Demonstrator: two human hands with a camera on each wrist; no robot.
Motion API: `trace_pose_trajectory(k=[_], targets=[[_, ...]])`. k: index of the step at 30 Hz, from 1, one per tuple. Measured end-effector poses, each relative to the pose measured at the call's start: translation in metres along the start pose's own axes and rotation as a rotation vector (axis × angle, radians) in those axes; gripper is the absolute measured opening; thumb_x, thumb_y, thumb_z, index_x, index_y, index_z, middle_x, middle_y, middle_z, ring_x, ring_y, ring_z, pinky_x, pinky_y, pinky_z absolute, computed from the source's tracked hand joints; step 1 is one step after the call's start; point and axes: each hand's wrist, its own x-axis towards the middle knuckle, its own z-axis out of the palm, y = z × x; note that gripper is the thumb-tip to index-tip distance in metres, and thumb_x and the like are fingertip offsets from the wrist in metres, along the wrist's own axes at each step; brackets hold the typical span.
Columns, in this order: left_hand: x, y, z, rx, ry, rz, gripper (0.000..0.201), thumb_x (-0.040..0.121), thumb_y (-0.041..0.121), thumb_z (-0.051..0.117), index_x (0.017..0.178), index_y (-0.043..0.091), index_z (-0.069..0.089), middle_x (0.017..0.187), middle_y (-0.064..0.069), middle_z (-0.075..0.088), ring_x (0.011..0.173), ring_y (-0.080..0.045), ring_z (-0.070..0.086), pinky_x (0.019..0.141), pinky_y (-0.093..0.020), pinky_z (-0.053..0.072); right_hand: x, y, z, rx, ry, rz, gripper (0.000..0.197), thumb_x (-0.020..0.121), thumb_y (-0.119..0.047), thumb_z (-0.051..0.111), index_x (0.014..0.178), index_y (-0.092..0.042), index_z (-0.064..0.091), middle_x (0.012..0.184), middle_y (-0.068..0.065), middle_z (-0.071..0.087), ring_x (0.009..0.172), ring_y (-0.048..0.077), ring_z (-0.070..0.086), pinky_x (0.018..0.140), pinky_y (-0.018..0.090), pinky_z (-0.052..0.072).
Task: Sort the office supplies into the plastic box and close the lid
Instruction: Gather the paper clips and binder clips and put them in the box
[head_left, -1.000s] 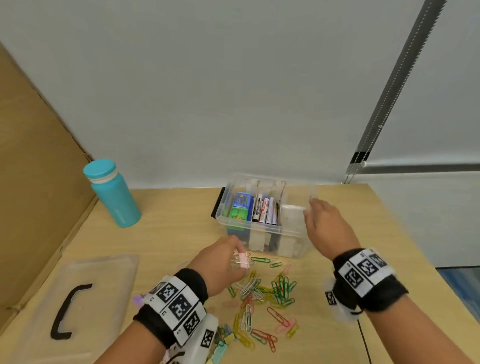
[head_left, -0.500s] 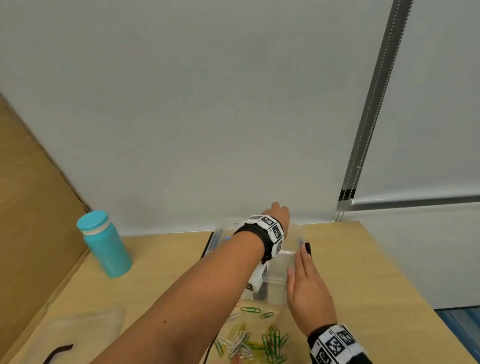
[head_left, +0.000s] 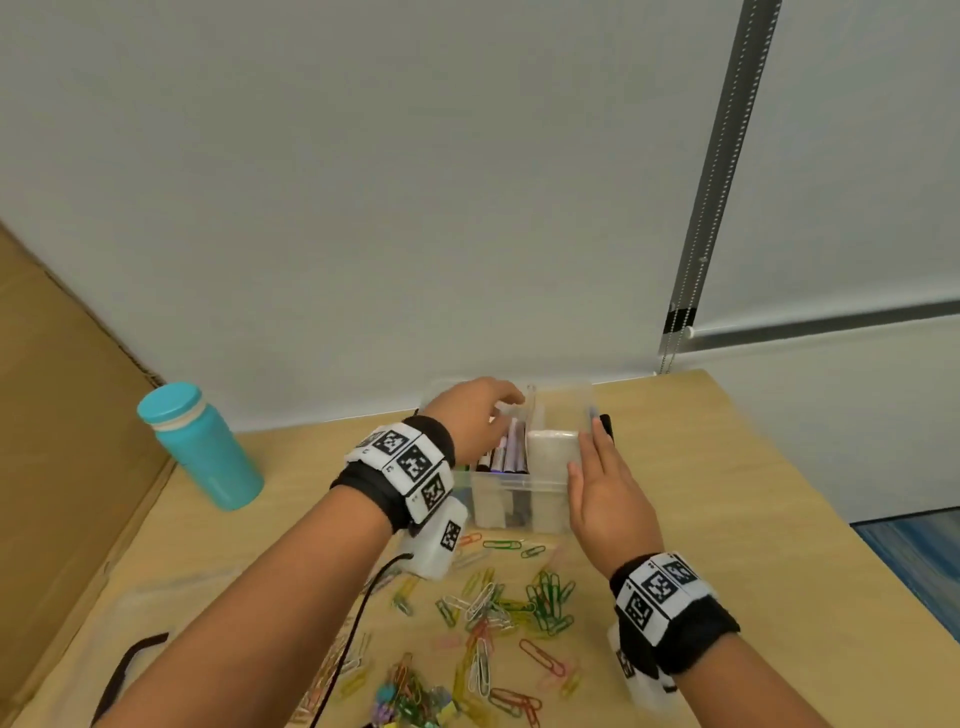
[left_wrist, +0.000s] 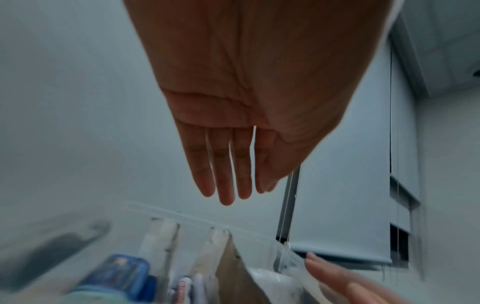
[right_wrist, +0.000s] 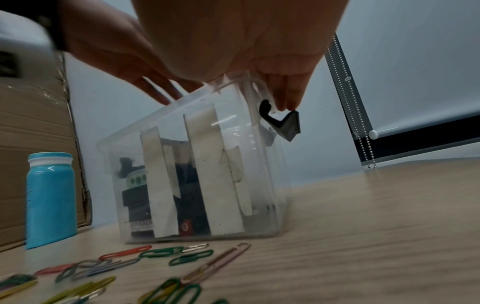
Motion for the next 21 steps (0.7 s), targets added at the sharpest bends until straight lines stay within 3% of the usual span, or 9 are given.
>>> trace_pose_trajectory(k=[3, 8, 10, 13, 15, 17, 19, 21], targets=[[-0.052, -0.035, -0.014, -0.066, 0.071, -0.033, 0.027, 0.093, 0.017, 0.05, 0.117, 0.023, 0.06, 0.12, 0.004, 0.061, 0.101, -0.014, 0.06, 0.093, -0.035, 0.05, -0.001, 0.002, 0.0, 0.011, 0.011, -0.005, 0.056, 0.1, -0.037, 0.018, 0.146, -0.009, 0.031, 0.16, 0.001, 0.009, 0.14, 0.019, 0.03, 0.109, 0.032, 0.038], [-0.138, -0.098, -0.022, -0.041, 0.093, -0.176, 0.025, 0.094, 0.016, 0.052, 0.116, 0.023, 0.06, 0.115, 0.008, 0.059, 0.096, -0.009, 0.06, 0.086, -0.026, 0.05, -0.012, -0.014, -0.007, -0.043, 0.072, -0.002, 0.056, 0.097, -0.035, 0.017, 0.145, -0.008, 0.031, 0.158, 0.007, 0.018, 0.145, 0.027, 0.017, 0.118, 0.044, 0.021], [-0.164, -0.122, -0.016, -0.017, 0.079, -0.256, 0.024, 0.094, 0.018, 0.052, 0.116, 0.023, 0.06, 0.116, 0.007, 0.06, 0.095, -0.008, 0.059, 0.086, -0.025, 0.049, -0.022, -0.033, -0.013, -0.029, 0.109, -0.064, 0.05, 0.096, -0.03, 0.027, 0.142, -0.011, 0.033, 0.156, 0.008, 0.021, 0.146, 0.027, 0.012, 0.119, 0.045, 0.019], [-0.194, -0.155, 0.002, 0.026, -0.019, -0.43, 0.025, 0.093, 0.025, 0.053, 0.117, 0.025, 0.058, 0.119, 0.006, 0.06, 0.095, -0.01, 0.059, 0.087, -0.026, 0.048, -0.04, -0.071, -0.016, 0.021, 0.096, -0.223, 0.041, 0.094, -0.021, 0.041, 0.135, -0.014, 0.043, 0.15, 0.005, 0.033, 0.143, 0.025, 0.018, 0.118, 0.041, 0.02], [-0.208, -0.174, 0.017, 0.02, -0.117, -0.562, 0.029, 0.09, 0.033, 0.056, 0.118, 0.026, 0.056, 0.121, 0.007, 0.06, 0.096, -0.011, 0.058, 0.089, -0.028, 0.048, -0.052, -0.096, -0.009, 0.05, 0.018, -0.339, 0.034, 0.092, -0.018, 0.047, 0.125, -0.016, 0.052, 0.14, 0.001, 0.044, 0.137, 0.022, 0.03, 0.114, 0.04, 0.03], [-0.218, -0.185, 0.032, -0.008, -0.212, -0.633, 0.037, 0.087, 0.038, 0.06, 0.121, 0.026, 0.055, 0.123, 0.007, 0.058, 0.101, -0.013, 0.057, 0.091, -0.029, 0.047, -0.067, -0.12, 0.004, 0.053, -0.117, -0.464, 0.026, 0.091, -0.019, 0.049, 0.115, -0.019, 0.059, 0.124, -0.003, 0.054, 0.122, 0.017, 0.044, 0.101, 0.037, 0.044], [-0.221, -0.191, 0.042, 0.025, -0.275, -0.64, 0.042, 0.084, 0.038, 0.061, 0.124, 0.025, 0.054, 0.125, 0.005, 0.057, 0.106, -0.015, 0.057, 0.092, -0.029, 0.047, -0.081, -0.143, 0.023, 0.065, -0.311, -0.571, 0.022, 0.092, -0.019, 0.047, 0.109, -0.02, 0.061, 0.112, -0.005, 0.059, 0.107, 0.014, 0.051, 0.088, 0.034, 0.05], [-0.22, -0.194, 0.047, 0.064, -0.304, -0.619, 0.044, 0.083, 0.036, 0.062, 0.125, 0.023, 0.054, 0.126, 0.002, 0.056, 0.109, -0.017, 0.057, 0.095, -0.033, 0.048, -0.093, -0.166, 0.041, 0.043, -0.537, -0.656, 0.026, 0.093, -0.02, 0.042, 0.11, -0.018, 0.061, 0.109, -0.001, 0.06, 0.103, 0.018, 0.051, 0.082, 0.038, 0.051]])
